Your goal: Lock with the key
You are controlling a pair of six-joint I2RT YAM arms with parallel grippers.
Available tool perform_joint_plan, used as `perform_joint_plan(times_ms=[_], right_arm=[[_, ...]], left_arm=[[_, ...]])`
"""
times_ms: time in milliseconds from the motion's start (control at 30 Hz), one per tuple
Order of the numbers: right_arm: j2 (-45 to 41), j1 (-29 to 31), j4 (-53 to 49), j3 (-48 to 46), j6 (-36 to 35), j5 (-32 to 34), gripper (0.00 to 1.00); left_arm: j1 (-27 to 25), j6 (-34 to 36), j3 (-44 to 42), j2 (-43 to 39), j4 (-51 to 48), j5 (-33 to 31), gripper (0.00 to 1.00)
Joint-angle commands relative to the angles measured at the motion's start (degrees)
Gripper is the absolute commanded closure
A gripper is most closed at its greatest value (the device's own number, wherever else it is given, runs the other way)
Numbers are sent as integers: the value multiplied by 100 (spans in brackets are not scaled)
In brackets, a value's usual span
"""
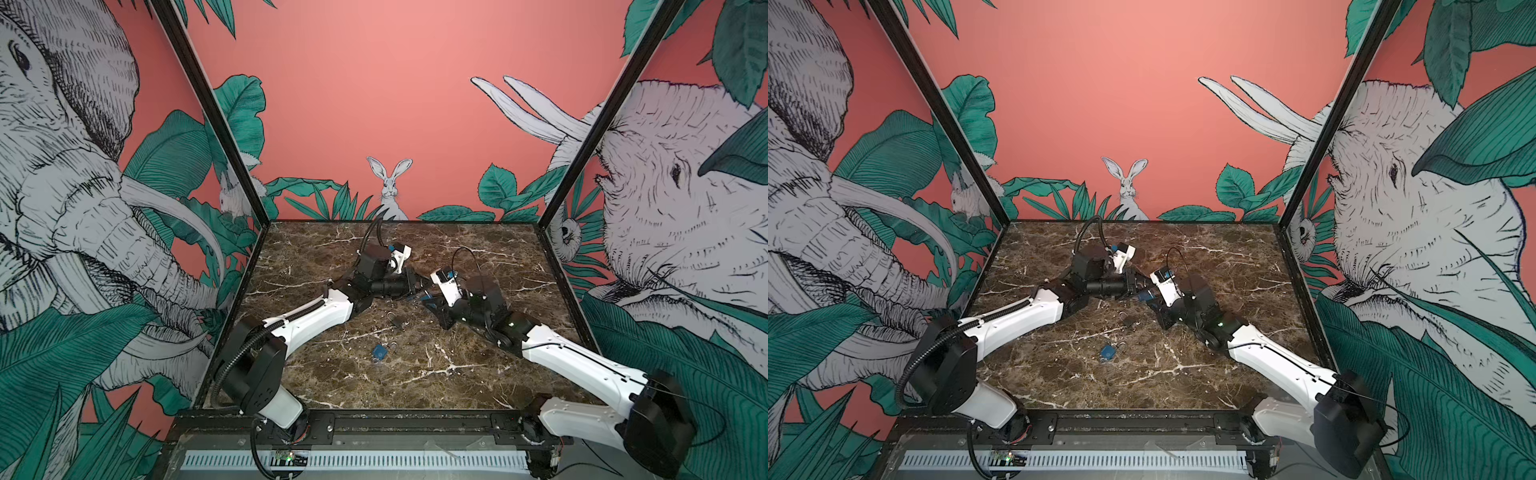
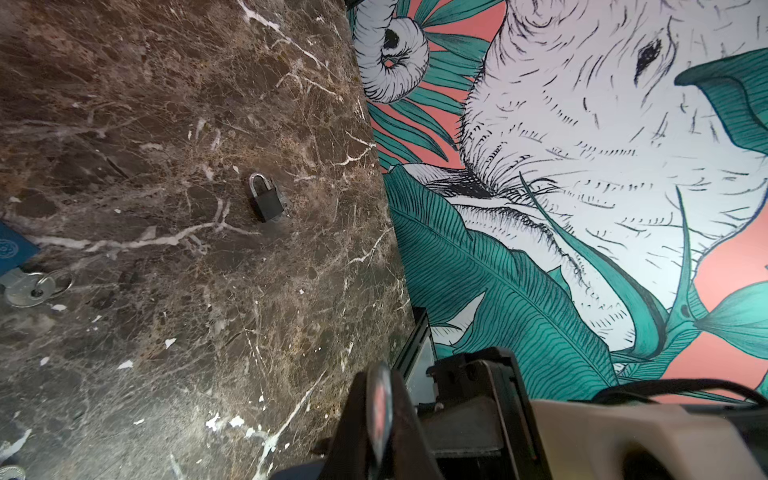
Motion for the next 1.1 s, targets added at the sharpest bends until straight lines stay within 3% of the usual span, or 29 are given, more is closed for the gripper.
perform_joint_plan(times_ms=[0,67,200,367,500,733,1067], right_arm=[[-190,-99,-324,243,203,182,100],[-268,-99,-560,319,166,106,100],[-354,-99,-1122,515,23,-108,100],[-447,-99,-1705,665,-131,-405,100],[-516,-99,-1949,718,-211,-560,100],[-517,-99,-2158,873,-202,-962,100],[-124,-206,-2459,1236,-54,-1992,100]], left_arm=[[82,176,108,-472,44,20,94],[212,270,58,-588,-86,-199,75],[555,666,-37,-923,-645,-333,63],[682,1858,213,-1261,-1867,-653,67],[673,2354,225,-1298,-1982,-315,72],[667,2457,-143,-1254,-1368,846,65],[668,2424,-503,-1262,-824,1712,66]])
